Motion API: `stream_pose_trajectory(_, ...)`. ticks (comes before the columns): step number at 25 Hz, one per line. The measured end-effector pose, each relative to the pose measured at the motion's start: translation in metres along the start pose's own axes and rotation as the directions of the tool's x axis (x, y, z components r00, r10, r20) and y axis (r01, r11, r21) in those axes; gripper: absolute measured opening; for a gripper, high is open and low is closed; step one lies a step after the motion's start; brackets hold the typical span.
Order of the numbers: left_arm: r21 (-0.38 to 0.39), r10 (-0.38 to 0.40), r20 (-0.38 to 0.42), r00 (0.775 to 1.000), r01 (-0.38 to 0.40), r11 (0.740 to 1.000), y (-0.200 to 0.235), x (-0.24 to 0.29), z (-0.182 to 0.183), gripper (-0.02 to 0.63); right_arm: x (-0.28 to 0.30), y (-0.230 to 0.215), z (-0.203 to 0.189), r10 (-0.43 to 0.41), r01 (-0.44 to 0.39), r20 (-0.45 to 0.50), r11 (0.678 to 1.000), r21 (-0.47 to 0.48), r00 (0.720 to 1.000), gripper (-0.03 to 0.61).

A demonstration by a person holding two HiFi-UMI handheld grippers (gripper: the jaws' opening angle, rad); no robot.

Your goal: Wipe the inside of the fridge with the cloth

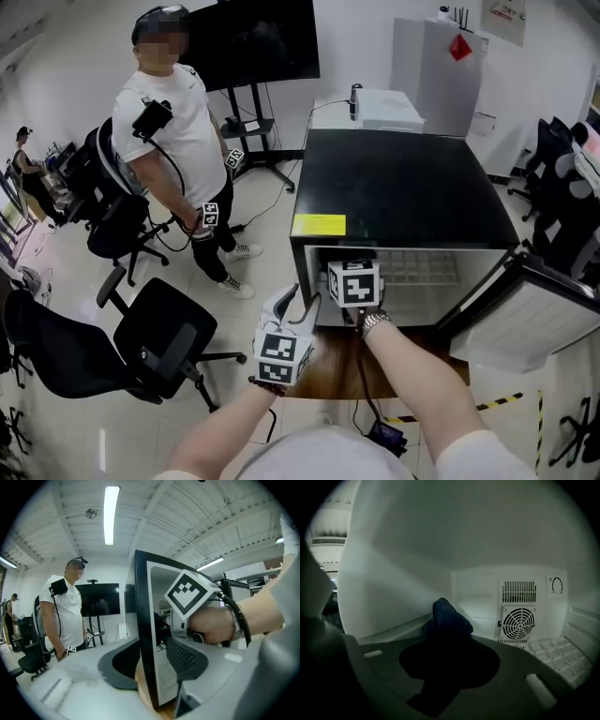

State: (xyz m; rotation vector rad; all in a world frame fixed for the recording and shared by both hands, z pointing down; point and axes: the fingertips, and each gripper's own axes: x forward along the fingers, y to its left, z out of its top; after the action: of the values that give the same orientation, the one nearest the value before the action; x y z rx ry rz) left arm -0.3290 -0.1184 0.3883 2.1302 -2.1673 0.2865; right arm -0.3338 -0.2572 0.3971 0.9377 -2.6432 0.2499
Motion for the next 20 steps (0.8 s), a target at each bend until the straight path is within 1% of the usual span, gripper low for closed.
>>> stream_pose_trajectory(7,-0.007,-0.027,-0.004,1.0,0.027,1.0,0.003,0.01,0.002,0.17,0.012,-0.009,0.0,-0.059,0.056,-0.067,0.997,-0.053,0.996,0.106)
stream_pose_trajectory(11,-0.017,-0.038,-0.023,0.999,0.038,0.999,0.003,0.007,-0.002,0.17,0.007,-0.016,-0.012,-0.098,0.091,-0.124,0.994,-0.061,0.987,0.106)
stream_pose_trajectory(14,-0.018,-0.043,-0.023,0.999,0.043,0.999,0.003,0.008,-0.002,0.17,0.003,-0.031,-0.018,-0.136,0.127,-0.148,0.989,-0.071,0.98,0.106)
stream_pose_trajectory(20,-0.027,-0.035,-0.024,0.999,0.034,0.999,0.003,0.011,-0.003,0.169,-0.011,-0.069,-0.021,-0.217,0.201,-0.163,0.974,-0.106,0.963,0.106)
